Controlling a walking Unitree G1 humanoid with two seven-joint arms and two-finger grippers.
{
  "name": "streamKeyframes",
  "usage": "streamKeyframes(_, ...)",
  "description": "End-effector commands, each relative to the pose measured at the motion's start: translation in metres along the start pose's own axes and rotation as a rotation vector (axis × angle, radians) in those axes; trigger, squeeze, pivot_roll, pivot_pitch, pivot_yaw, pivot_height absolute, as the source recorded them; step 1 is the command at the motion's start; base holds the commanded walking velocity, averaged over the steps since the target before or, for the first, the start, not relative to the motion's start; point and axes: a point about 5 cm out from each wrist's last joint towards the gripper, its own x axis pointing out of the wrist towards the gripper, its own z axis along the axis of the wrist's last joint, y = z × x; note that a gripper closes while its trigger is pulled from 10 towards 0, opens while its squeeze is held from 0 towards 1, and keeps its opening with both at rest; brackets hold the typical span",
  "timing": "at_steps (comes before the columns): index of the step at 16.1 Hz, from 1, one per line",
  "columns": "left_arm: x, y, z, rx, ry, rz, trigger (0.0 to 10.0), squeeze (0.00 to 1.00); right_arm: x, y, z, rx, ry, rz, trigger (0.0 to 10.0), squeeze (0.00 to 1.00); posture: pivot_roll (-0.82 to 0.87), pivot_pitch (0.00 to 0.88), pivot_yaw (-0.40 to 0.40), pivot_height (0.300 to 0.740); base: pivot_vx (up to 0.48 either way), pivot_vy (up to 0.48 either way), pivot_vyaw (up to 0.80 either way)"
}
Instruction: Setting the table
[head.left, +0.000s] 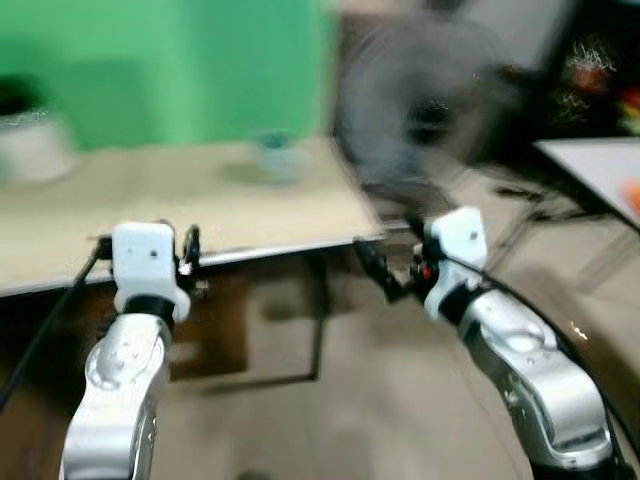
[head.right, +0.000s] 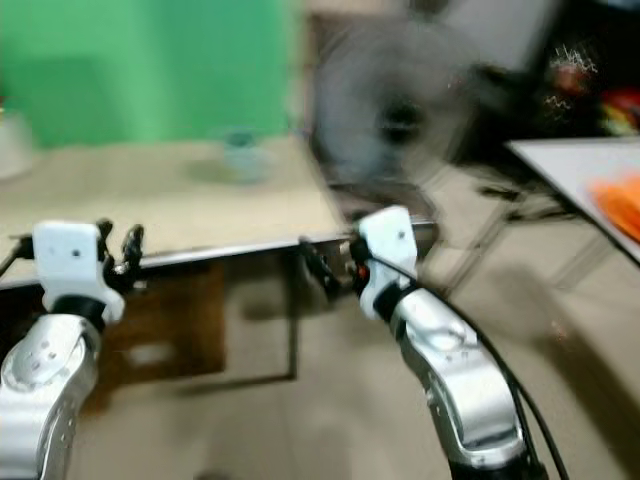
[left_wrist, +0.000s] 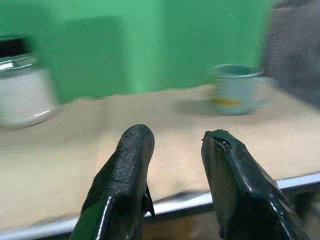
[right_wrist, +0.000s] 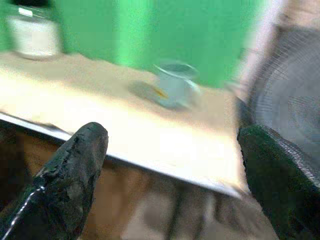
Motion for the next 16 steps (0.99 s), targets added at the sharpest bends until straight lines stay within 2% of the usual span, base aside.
streamKeyframes(1, -0.001, -0.007, 0.002, 0.0, -0.01, -0.014, 10.0, 0.0, -0.001, -0.007, -0.005, -0.006, 0.021, -0.015, 10.0, 0.0, 0.11, 0.0, -0.03, 0.74, 0.0, -0.48, 0.8)
streamKeyframes(6, 0.0, -0.002, 0.002, 0.037, -0.008, -0.021, 10.0, 0.0, 0.006, -0.007, -0.012, 0.013, 0.022, -0.018, 10.0, 0.0, 0.13, 0.0, -0.018, 0.74, 0.0, -0.48, 0.8)
streamKeyframes(8, -0.001, 0.0, -0.001, 0.044, 0.012, -0.033, 10.0, 0.0, 0.006, -0.012, -0.017, 0.053, 0.028, -0.113, 10.0, 0.0, 0.13, 0.0, -0.007, 0.74, 0.0, 0.0, 0.0)
streamKeyframes(10, -0.003, 0.001, -0.003, 0.032, 0.021, -0.054, 10.0, 0.0, 0.005, -0.015, -0.023, 0.018, 0.051, -0.191, 10.0, 0.0, 0.12, 0.0, 0.003, 0.74, 0.0, 0.0, 0.0)
streamKeyframes(12, -0.003, 0.001, -0.006, 0.024, 0.029, -0.068, 10.0, 0.0, 0.003, -0.017, -0.031, 0.047, 0.066, -0.264, 10.0, 0.0, 0.13, 0.0, 0.006, 0.74, 0.0, 0.0, 0.0)
streamKeyframes(13, -0.003, 0.0, -0.007, 0.01, 0.031, -0.101, 10.0, 0.0, -0.002, -0.019, -0.04, 0.12, 0.075, -0.362, 10.0, 0.0, 0.13, 0.0, 0.02, 0.74, 0.0, 0.0, 0.0)
streamKeyframes(15, -0.002, -0.003, -0.008, 0.005, 0.032, -0.134, 10.0, 0.0, -0.004, -0.017, -0.04, 0.149, 0.055, -0.386, 10.0, 0.0, 0.12, 0.0, 0.032, 0.74, 0.249, 0.0, 0.0)
streamKeyframes(16, -0.001, -0.005, -0.008, -0.008, 0.028, -0.151, 10.0, 0.0, -0.005, -0.017, -0.038, 0.134, 0.041, -0.382, 10.0, 0.0, 0.11, 0.0, 0.04, 0.74, 0.262, 0.0, 0.0)
